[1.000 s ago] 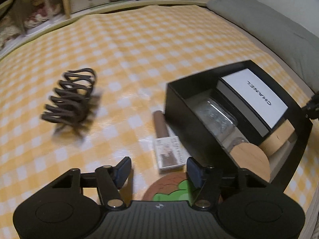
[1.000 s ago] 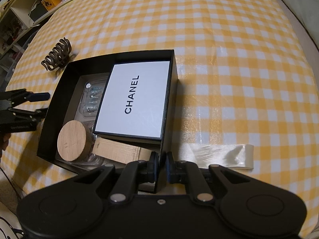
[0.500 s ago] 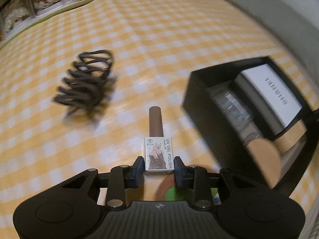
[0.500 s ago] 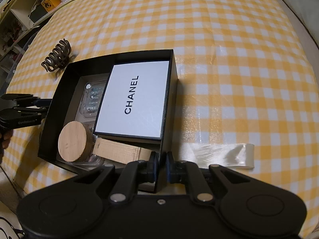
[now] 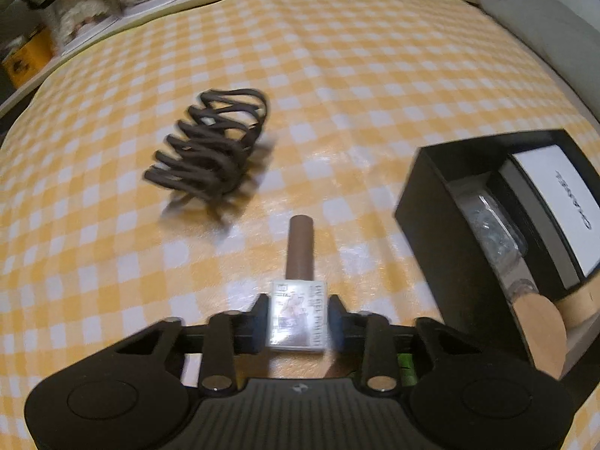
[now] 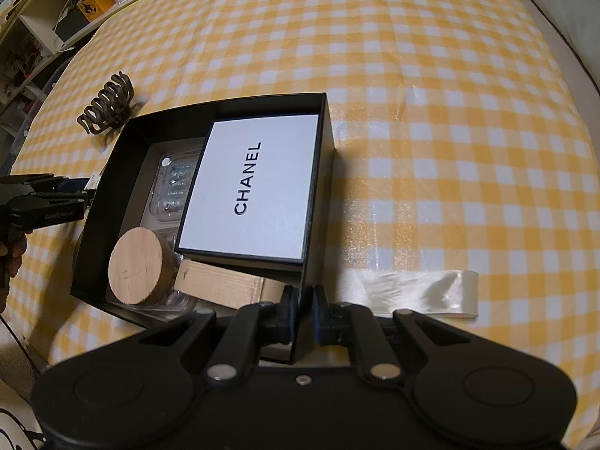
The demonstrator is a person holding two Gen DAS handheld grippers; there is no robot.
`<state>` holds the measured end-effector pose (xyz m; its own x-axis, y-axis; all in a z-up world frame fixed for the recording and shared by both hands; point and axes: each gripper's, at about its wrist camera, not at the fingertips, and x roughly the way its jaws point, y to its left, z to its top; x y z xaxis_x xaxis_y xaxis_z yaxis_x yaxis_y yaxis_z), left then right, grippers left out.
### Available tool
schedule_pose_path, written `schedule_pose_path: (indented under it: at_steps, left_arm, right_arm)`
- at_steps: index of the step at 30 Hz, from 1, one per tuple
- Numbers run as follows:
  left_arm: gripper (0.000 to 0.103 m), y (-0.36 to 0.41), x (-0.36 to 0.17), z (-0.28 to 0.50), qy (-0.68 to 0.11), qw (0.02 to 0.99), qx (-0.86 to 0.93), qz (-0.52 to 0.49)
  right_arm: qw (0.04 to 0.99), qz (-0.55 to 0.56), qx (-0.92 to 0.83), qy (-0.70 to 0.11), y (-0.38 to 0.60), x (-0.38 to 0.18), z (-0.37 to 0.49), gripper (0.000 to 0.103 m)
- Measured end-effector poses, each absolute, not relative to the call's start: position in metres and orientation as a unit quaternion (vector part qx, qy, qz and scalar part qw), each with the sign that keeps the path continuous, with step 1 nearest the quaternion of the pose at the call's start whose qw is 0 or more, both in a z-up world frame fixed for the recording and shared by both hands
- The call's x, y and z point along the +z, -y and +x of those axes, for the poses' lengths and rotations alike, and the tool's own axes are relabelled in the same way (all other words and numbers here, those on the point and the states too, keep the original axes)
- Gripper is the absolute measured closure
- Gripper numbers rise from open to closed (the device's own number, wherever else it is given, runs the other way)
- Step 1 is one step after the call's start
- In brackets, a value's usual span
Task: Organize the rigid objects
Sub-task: 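Lower the polish bottle into the black box beside the cases, open left gripper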
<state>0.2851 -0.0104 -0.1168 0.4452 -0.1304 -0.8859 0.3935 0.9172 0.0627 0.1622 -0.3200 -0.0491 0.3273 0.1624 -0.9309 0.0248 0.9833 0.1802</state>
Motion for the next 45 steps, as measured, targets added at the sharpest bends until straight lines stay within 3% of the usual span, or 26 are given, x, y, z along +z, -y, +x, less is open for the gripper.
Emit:
schedule_pose_path:
  at_steps: [9, 18, 37, 45]
  left_arm:
    - [0.071, 0.008, -0.074, 0.274, -0.454, 0.883, -0.114, 0.04]
    - [0.071, 0.058, -0.034, 0.238, -0.399, 0.891, -0.21, 0.053]
    - [0.07, 0.1, -0.082, 0.236, -0.435, 0.859, -0.241, 0.123]
    - [0.063, 0.101, -0.081, 0.235, -0.443, 0.853, -0.245, 0.128]
  right_arm:
    - [0.811, 0.081, 0.043, -0.578, 0.321, -0.049, 0.163, 0.093]
    - [0.811, 0.081, 0.042, -0.578, 0.321, -0.049, 0.163, 0.093]
    - [0.811, 0.081, 0.043, -0.578, 0.32, -0.049, 0.163, 0.093]
    - [0.811, 0.08, 0.041, -0.579, 0.319, -0.05, 0.163, 0.093]
